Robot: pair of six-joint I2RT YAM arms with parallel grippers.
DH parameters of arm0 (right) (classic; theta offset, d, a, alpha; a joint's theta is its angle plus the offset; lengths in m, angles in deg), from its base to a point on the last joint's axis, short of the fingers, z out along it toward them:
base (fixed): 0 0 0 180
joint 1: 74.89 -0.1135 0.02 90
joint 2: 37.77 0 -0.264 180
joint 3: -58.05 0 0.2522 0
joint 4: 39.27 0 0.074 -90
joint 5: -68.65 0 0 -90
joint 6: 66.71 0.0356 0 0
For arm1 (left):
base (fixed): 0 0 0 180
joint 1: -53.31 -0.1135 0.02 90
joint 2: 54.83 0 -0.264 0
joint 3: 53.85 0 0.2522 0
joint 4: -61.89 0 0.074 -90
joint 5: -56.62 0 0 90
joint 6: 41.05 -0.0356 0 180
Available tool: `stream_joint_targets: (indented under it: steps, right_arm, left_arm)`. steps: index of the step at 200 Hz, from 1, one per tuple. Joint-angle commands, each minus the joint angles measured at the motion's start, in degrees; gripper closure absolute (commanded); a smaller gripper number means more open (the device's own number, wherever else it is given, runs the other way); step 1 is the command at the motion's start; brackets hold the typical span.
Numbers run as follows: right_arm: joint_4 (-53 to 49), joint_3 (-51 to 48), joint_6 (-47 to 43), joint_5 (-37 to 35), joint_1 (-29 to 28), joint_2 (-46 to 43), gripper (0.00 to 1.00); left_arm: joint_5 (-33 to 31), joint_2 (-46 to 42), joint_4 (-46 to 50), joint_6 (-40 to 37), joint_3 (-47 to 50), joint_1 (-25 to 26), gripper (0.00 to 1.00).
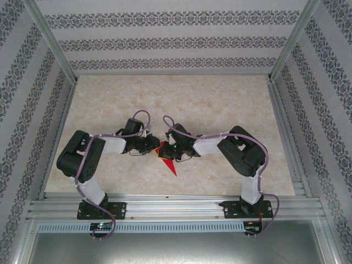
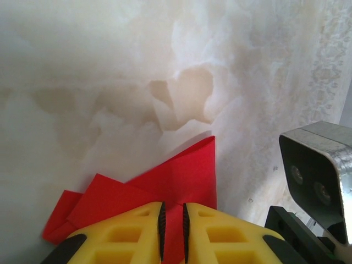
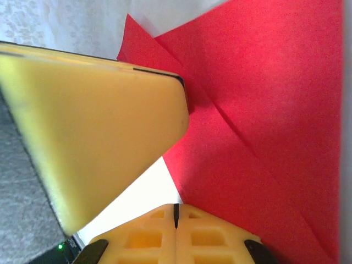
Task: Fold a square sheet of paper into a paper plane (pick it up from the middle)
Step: Fold the wing for the fifth time at the center of the table.
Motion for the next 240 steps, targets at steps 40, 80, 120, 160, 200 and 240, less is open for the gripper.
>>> stream_joint_targets:
  steps: [40, 80, 120, 160, 200, 240]
  right_arm:
    - [-8.29, -4.89, -3.87, 1.26, -0.2, -6.16, 0.98]
    - [-7.9, -11.87, -3.78, 1.38, -1.23, -10.09, 0.97]
    - [-8.26, -18.08, -4.39, 0.71, -3.04, -13.97, 0.97]
    - [-6.61, -24.39, -3.39, 0.75, -3.16, -17.52, 0.96]
    - [-6.68, -25.77, -3.12, 1.64, -3.06, -21.5, 0.96]
    - [-8.38, -20.96, -4.39, -0.59, -2.37, -27.76, 0.94]
  left_arm:
    - [-7.2, 2.78, 5.71, 0.03, 0.94, 0.0, 0.83]
    - [-7.31, 2.87, 5.93, -0.04, 0.92, -0.1, 0.84]
    - [-7.59, 2.87, 6.6, -0.31, 0.48, -0.06, 0.84]
    - [-7.65, 2.73, 6.93, -0.44, 0.48, -0.08, 0.84]
    - [-7.32, 2.78, 6.84, -0.58, 0.35, -0.04, 0.84]
    - [-6.41, 2.01, 6.79, -1.05, 0.34, -0.1, 0.84]
